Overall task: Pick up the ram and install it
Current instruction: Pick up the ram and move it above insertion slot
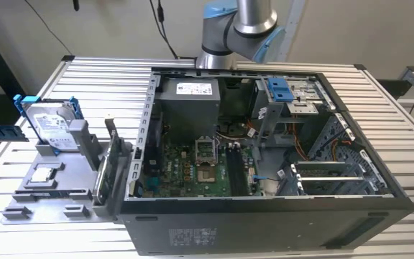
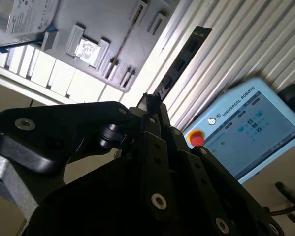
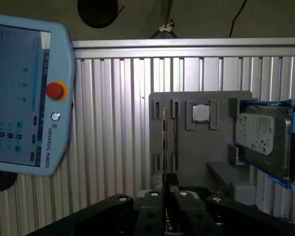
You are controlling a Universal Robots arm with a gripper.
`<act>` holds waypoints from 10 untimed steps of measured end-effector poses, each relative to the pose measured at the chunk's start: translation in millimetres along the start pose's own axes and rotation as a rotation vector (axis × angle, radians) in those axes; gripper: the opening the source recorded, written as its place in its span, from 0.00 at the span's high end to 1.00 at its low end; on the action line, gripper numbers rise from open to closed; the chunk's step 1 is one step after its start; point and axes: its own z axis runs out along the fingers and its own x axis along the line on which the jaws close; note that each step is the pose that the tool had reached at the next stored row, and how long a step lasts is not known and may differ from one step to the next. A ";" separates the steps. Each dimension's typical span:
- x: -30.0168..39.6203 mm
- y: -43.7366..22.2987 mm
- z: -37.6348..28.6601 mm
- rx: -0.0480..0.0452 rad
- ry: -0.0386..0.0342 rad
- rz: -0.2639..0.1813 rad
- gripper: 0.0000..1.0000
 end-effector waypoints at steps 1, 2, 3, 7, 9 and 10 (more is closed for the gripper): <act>-0.1 0.1 0.0 0.0000 0.0002 0.000 0.86; -0.1 0.1 0.0 0.0000 0.0003 0.000 0.86; -0.2 -0.2 0.0 0.0000 0.0002 0.000 0.86; -0.2 -2.8 0.1 0.0000 0.0003 0.000 0.86; -0.2 -4.9 0.1 -0.0001 0.0003 0.000 0.86; -0.3 -6.3 0.2 0.0000 0.0003 0.000 0.86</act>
